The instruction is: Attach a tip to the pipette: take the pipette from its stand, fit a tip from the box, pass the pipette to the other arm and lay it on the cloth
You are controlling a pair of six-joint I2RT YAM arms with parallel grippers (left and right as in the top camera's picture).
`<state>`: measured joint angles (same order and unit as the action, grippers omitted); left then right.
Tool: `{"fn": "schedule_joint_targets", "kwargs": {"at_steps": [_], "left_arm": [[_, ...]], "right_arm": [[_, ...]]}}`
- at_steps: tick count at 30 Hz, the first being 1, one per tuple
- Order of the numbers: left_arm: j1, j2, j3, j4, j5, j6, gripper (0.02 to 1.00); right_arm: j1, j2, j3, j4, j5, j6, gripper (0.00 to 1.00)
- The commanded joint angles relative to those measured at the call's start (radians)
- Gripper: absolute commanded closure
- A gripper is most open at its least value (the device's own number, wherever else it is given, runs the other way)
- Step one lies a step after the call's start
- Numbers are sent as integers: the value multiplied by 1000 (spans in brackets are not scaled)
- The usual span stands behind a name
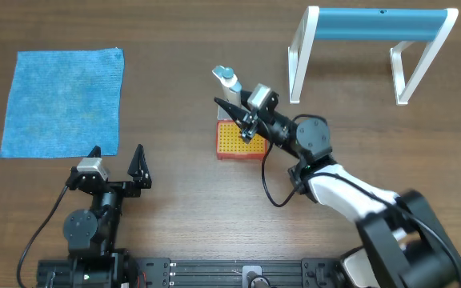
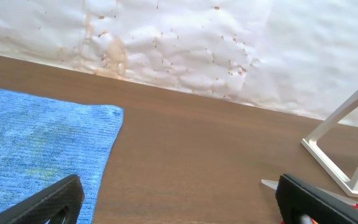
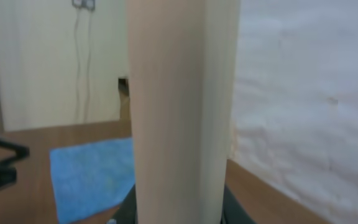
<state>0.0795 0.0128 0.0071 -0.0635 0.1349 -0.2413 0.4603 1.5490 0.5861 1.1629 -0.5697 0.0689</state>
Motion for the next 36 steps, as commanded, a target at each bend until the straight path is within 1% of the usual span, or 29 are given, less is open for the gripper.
{"fn": "schedule_joint_targets", "kwargs": {"at_steps": [1,3,5,7,9,15,20,26,28,32,36], "left_arm": [[-2,-8,-2,-8,-7,-6,23],[-2,-8,-2,-8,-7,-6,23],[-2,-8,-2,-8,-7,-6,23],[-2,-8,-2,-8,-7,-6,20],[-2,-8,-2,-8,-7,-6,20],[-2,-8,-2,-8,-7,-6,20],[-2,-8,-2,-8,-7,-6,20],[-2,-8,-2,-8,-7,-6,20],[-2,-8,-2,-8,-7,-6,23],[-2,-8,-2,-8,-7,-6,20],[-2,-8,-2,-8,-7,-6,20]], "right_arm": [[-2,-198,201,-453,-183,-3,921],[-2,-248,283,-695,-183,-3,923],[-8,-288,409,-1063,-183,-3,919],[-10,-294,483,-1295,-181,-4,919],[-5,-294,499,-1431,-180,-3,921],[-1,-288,498,-1752,-180,20,921],[-1,-288,498,-1863,-180,19,921],[-1,-288,498,-1859,-179,28,919],[-1,-288,498,-1859,-179,68,919],[-1,-288,498,-1861,-179,184,919],[-1,-288,498,-1860,-180,229,919]]}}
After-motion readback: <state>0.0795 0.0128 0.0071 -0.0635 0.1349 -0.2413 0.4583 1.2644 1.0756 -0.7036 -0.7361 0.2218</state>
